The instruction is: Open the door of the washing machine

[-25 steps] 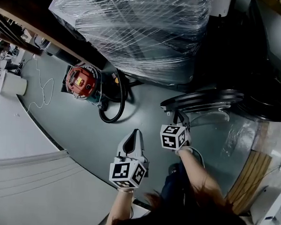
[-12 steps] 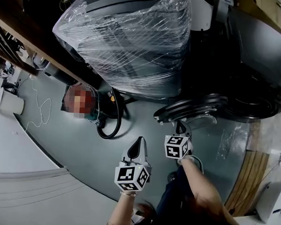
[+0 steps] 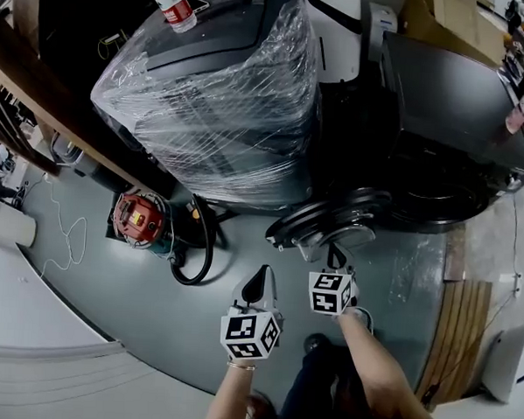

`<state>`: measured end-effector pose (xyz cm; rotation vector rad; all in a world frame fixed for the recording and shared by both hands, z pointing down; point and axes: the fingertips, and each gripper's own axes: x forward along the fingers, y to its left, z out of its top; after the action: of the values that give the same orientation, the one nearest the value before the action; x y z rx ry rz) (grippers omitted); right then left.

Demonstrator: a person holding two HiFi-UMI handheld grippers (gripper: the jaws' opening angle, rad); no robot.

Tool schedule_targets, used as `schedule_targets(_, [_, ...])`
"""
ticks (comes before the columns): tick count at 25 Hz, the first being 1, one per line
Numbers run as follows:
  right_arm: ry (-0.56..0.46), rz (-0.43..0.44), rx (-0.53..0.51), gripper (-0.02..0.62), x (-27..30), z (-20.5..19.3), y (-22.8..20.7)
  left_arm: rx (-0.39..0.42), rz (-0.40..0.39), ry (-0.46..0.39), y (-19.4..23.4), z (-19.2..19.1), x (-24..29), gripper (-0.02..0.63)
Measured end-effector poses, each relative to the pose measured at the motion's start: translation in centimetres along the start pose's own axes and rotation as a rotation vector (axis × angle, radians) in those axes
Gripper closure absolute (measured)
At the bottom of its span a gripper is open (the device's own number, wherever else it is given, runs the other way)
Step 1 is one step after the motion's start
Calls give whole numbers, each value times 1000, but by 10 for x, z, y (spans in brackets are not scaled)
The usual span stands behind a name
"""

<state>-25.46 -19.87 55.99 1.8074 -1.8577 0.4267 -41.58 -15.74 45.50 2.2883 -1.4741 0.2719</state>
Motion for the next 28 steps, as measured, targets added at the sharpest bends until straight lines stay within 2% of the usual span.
schedule_targets(15, [-61, -19, 28, 597, -94, -2, -109, 52, -84, 2, -138, 8, -5, 592])
schedule_targets(28, [-102, -58, 74, 597, -165, -21, -210, 115, -160, -5, -256, 10, -8, 592])
